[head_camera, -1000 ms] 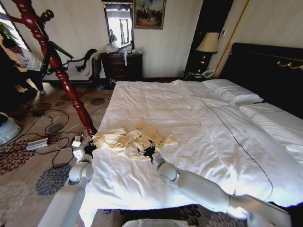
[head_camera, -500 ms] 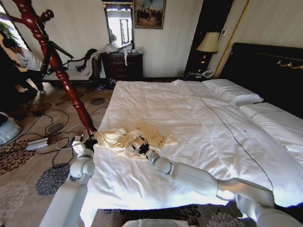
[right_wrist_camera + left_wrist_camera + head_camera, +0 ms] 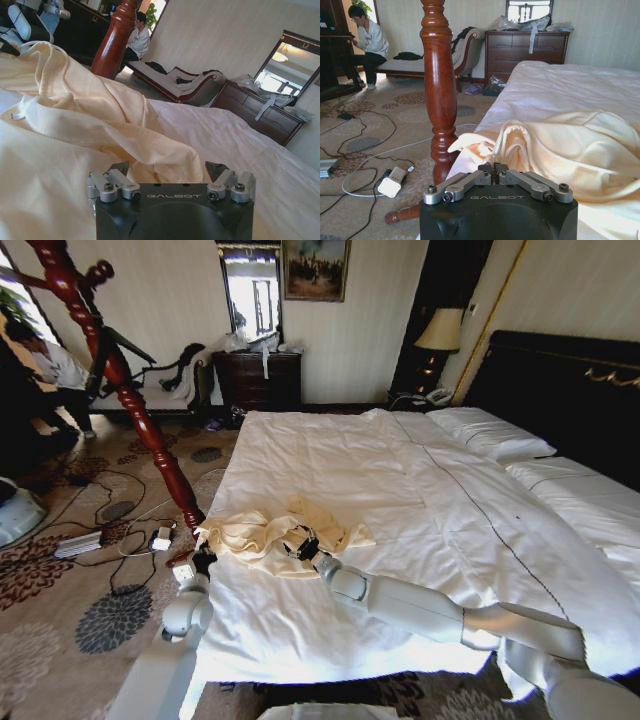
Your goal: Pick up the clothes from the bed and hang them on the clothes hanger.
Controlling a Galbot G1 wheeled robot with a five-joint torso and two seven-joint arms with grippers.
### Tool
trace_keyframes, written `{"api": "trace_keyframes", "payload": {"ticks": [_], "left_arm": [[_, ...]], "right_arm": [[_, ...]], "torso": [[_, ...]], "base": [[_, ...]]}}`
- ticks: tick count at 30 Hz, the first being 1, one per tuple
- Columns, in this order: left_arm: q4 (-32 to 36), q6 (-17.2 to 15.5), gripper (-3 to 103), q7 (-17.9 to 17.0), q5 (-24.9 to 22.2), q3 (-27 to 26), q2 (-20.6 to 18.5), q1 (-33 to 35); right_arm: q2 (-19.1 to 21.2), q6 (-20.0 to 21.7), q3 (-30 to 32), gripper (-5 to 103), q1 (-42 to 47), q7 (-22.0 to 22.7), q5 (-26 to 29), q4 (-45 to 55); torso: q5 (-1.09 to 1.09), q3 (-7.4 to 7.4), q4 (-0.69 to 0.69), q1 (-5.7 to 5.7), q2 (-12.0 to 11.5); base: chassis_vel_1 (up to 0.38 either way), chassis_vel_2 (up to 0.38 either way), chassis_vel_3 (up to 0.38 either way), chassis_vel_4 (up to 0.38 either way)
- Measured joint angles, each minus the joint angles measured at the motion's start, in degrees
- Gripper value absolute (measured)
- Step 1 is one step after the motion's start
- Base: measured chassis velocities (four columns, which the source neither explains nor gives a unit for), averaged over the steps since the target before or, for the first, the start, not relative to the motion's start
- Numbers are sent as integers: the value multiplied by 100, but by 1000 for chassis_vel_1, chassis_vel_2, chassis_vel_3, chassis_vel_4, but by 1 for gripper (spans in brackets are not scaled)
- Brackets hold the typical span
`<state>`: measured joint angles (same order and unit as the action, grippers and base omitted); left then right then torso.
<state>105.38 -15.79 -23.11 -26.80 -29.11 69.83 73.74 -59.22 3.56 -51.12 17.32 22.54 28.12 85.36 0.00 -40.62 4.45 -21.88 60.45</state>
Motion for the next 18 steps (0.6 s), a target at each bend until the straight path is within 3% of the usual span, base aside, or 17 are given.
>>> {"api": "trace_keyframes", "payload": {"ticks": [5,7,9,12,14,18], "left_arm": [[91,-1,2,0,-109,-38,-138,-16],[94,-3,2,-2,-124,-40,-154,-27],[93,-7,2,-6,-136,-42,-163,-36],[81,-9,2,-9,-149,-43,-174,-56],[73,-10,2,-11,-152,-43,-179,-66],[45,-16,2,-20,-169,-39,-191,-127]], "right_arm": [[29,31,-158,59,-130,37,38,94],[61,67,-196,59,-147,44,38,141],[129,138,-245,51,-165,12,57,215],[221,234,-299,62,-178,-192,76,282],[246,245,-311,62,-179,-281,74,282],[287,259,-330,79,-170,-451,53,236]], "torso": [[0,0,2,0,0],[0,0,2,0,0],[0,0,1,0,0],[0,0,2,0,0],[0,0,2,0,0],[0,0,2,0,0]], "base": [[0,0,0,0],[0,0,0,0],[0,0,0,0],[0,0,0,0],[0,0,0,0],[0,0,0,0]]}}
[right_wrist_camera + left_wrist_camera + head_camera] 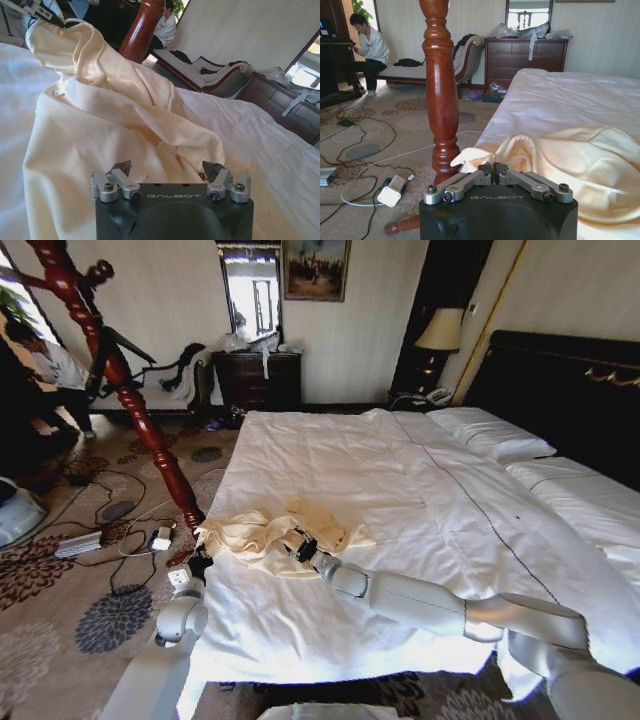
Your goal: Pick up the clothes from the bed and hang them on the clothes hanger.
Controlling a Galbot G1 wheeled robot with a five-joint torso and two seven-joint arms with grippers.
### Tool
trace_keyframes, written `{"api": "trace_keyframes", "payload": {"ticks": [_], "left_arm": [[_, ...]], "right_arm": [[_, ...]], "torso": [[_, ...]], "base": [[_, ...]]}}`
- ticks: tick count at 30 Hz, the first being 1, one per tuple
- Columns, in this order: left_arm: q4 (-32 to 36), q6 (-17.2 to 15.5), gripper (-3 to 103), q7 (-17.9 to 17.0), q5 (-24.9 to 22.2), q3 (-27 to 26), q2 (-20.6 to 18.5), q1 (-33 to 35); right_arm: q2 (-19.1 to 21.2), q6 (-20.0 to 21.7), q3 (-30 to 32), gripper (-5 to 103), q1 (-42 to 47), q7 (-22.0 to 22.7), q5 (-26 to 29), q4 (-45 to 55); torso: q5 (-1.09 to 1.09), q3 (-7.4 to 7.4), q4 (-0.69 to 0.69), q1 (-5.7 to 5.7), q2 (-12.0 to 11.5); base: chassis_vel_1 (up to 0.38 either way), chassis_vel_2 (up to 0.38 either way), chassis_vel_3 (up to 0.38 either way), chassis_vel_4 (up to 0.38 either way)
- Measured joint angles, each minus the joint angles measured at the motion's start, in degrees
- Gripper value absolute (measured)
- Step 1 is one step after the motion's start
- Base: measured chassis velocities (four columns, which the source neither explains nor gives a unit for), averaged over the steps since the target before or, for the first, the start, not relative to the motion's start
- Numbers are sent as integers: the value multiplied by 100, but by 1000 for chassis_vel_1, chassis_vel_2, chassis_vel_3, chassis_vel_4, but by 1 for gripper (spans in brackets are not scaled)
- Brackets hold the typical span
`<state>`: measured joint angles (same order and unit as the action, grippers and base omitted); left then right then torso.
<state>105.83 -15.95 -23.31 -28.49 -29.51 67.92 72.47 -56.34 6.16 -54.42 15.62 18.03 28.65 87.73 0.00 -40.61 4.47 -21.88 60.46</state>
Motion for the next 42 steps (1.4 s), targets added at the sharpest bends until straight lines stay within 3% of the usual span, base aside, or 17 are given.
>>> {"api": "trace_keyframes", "payload": {"ticks": [4,6,9,15,20,23,27,33,38,42], "left_arm": [[-17,-8,2,-13,-3,11,5,-24],[-22,-11,2,-16,-3,21,12,-29],[-23,-15,2,-20,-3,24,18,-38],[-1,-32,2,-41,-3,26,19,-44],[26,-39,2,-47,-3,29,20,-32],[44,-43,2,-55,-3,33,18,-13],[73,-54,2,-62,-2,33,17,12],[108,-69,2,-73,-2,23,-2,47],[113,-81,2,-88,-8,11,-7,41],[119,-91,2,-97,-10,12,-2,34]], "right_arm": [[-3,8,11,81,0,3,5,-52],[-4,20,45,70,-6,54,45,-62],[7,21,101,65,-10,118,119,-56],[180,4,187,42,7,149,207,84],[288,3,197,33,105,143,161,125],[348,3,197,17,154,141,98,180],[356,-1,192,10,160,137,51,174],[355,-25,174,17,151,127,-8,190],[347,-72,138,36,106,70,-55,183],[344,-92,115,38,105,48,-65,187]], "torso": [[0,0,-1,0,0],[0,0,-1,0,0],[0,0,-1,0,0],[1,0,-1,0,0],[0,0,0,0,0],[0,0,-1,0,0],[0,0,-1,0,0],[0,0,0,0,0],[0,0,-1,0,0],[0,0,-1,0,0]], "base": [[0,0,0,0],[0,0,0,0],[0,0,0,0],[0,0,0,0],[0,0,0,0],[0,0,0,0],[0,0,0,0],[0,0,0,0],[0,0,0,0],[0,0,0,0]]}}
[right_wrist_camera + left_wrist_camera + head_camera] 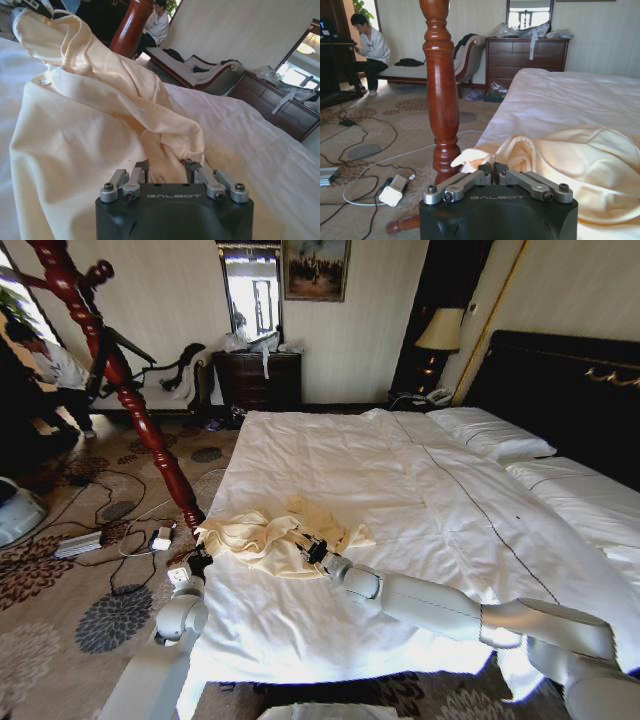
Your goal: Pick up the clothes from the bed and hang them on the clothes hanger.
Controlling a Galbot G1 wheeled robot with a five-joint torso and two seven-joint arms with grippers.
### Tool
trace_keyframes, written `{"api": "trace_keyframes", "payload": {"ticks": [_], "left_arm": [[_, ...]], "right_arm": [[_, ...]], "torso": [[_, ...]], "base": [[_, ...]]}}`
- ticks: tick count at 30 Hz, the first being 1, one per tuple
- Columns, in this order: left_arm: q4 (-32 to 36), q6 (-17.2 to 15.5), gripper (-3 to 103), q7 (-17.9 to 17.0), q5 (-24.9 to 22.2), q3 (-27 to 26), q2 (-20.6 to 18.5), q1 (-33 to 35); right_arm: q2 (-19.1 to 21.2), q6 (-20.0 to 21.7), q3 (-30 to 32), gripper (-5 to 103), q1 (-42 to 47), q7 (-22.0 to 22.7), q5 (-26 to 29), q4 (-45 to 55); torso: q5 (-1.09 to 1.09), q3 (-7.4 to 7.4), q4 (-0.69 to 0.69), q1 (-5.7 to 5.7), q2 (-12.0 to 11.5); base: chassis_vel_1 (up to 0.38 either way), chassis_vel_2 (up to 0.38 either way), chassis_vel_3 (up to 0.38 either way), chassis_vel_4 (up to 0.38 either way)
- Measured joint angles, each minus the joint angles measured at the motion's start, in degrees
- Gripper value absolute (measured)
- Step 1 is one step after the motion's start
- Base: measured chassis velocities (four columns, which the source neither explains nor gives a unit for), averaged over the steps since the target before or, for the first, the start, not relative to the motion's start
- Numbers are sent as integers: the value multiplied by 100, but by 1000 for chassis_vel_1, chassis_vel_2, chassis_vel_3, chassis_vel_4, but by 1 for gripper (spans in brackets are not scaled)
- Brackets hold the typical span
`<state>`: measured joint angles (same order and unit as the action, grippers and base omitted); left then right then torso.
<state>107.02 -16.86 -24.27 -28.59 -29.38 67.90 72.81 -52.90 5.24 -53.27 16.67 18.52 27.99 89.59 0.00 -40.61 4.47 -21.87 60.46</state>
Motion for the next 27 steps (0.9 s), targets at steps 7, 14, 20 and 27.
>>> {"api": "trace_keyframes", "payload": {"ticks": [7,14,20,27], "left_arm": [[0,-9,2,-8,-2,10,-1,-1],[6,-20,2,-16,-17,13,-11,-18],[28,-28,2,-23,-31,9,-19,-6],[46,-29,2,-24,-33,5,-24,5]], "right_arm": [[12,-9,-1,30,43,-8,-6,-9],[6,-10,-1,15,92,-11,-18,-25],[-12,-10,-50,17,77,-7,-22,-50],[-29,2,-92,37,52,11,-18,-69]], "torso": [[0,0,0,0,0],[0,0,0,0,0],[0,0,0,0,0],[0,0,0,0,0]], "base": [[0,0,0,0],[0,0,0,0],[0,0,0,0],[0,0,0,0]]}}
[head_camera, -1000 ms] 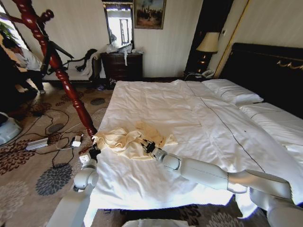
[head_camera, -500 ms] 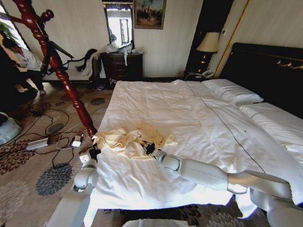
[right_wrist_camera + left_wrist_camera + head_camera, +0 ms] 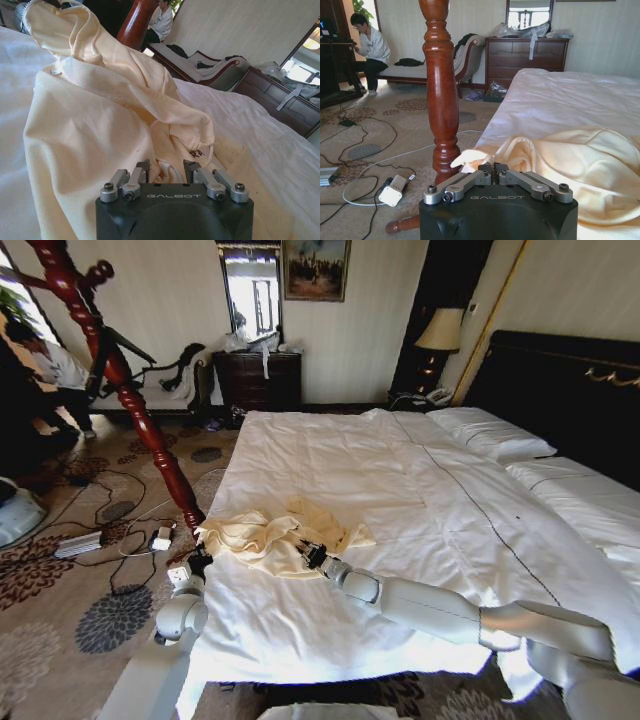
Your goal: Pick up the clothes from the bed and hang them on the clothes hanger.
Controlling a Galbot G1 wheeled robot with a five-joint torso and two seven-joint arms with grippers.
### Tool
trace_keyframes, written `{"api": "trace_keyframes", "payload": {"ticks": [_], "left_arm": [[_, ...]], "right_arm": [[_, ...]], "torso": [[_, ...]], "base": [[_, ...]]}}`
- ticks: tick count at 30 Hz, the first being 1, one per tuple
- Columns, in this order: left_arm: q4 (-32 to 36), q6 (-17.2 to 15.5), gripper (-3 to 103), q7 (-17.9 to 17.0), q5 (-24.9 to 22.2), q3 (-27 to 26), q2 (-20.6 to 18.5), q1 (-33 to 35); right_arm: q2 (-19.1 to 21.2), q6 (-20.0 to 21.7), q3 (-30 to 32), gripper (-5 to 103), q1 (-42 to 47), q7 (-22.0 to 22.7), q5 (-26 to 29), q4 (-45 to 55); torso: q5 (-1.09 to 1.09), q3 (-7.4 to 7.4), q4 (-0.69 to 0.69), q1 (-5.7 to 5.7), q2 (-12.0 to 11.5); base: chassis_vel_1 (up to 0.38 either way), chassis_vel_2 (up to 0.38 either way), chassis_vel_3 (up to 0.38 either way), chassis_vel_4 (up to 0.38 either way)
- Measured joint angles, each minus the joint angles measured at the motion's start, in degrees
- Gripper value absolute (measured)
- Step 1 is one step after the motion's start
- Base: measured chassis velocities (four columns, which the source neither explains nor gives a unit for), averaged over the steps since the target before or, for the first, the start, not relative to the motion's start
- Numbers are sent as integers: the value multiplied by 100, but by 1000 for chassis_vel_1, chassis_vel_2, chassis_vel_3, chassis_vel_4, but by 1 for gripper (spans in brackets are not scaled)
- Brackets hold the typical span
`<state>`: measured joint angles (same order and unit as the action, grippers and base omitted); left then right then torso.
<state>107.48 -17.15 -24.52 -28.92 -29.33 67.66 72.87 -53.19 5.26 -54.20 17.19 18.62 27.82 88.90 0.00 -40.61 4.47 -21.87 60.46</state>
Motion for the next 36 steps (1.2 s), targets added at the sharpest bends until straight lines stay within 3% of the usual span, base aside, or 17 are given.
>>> {"api": "trace_keyframes", "payload": {"ticks": [2,3,5,8,14,22,24,36], "left_arm": [[10,-2,2,-3,-2,-1,-3,1],[19,-4,2,-6,-3,-2,-6,3],[24,-5,2,-6,-4,-2,-8,5],[32,-11,2,-11,-7,-3,-15,3],[53,-25,2,-17,-13,-3,-17,1],[52,-26,2,-21,-17,-12,-10,1],[50,-26,2,-21,-23,-15,-9,-9],[44,-67,2,-48,-72,-9,-50,-79]], "right_arm": [[-10,7,-6,41,-17,6,9,-14],[-20,16,-7,32,-25,19,20,-21],[-28,22,-6,32,-29,31,28,-22],[-68,64,8,18,-41,88,76,-30],[-135,93,4,7,-52,106,89,-95],[-162,77,13,5,-53,128,94,-123],[-152,39,73,1,-40,139,105,-100],[104,-141,558,0,226,176,152,179]], "torso": [[0,0,0,-1,0],[0,0,0,0,0],[0,0,0,0,0],[0,0,0,0,0],[0,0,0,0,0],[0,0,0,0,0],[0,0,0,0,0],[0,0,0,0,0]], "base": [[0,0,0,0],[0,0,0,0],[0,0,0,0],[0,0,0,0],[0,0,0,0],[0,0,0,0],[0,0,0,0],[0,0,0,0]]}}
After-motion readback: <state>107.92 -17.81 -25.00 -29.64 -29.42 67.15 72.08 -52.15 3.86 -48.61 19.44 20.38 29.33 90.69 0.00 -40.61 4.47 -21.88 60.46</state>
